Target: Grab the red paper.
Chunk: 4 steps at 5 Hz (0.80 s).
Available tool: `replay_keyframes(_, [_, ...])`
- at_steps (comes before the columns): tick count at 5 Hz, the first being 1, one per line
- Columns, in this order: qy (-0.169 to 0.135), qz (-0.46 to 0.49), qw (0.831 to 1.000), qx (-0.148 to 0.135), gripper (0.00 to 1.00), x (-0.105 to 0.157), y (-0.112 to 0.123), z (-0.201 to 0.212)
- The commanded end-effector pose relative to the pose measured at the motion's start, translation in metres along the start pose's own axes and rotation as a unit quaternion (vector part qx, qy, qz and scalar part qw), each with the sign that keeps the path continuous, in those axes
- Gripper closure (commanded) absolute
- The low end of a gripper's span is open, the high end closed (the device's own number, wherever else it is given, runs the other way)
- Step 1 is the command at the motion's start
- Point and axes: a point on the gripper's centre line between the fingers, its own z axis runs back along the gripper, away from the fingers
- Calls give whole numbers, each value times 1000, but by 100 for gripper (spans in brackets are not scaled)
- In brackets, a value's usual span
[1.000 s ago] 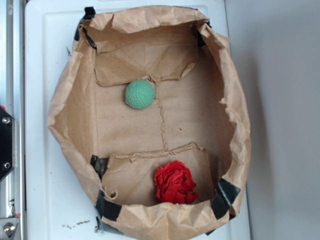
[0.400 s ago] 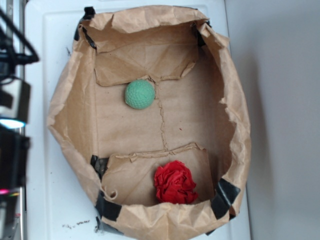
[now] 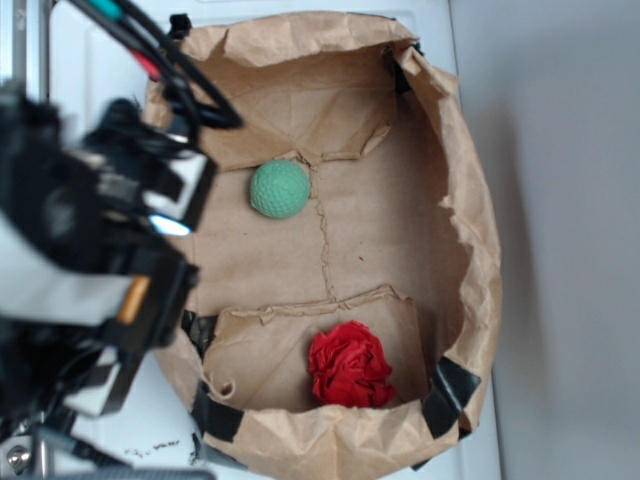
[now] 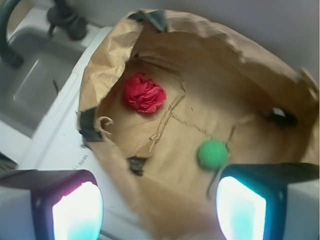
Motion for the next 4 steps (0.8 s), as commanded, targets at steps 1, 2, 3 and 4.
replay_keyframes(1, [1, -4, 1000, -16, 0, 14, 25, -28])
replay_keyframes(2, [8, -22, 1000, -7, 0, 34, 24, -48])
replay_keyframes(3, [17, -68, 997, -11, 0, 55, 19, -75])
replay_keyframes(4, [3, -114, 993, -26, 0, 68, 8, -93])
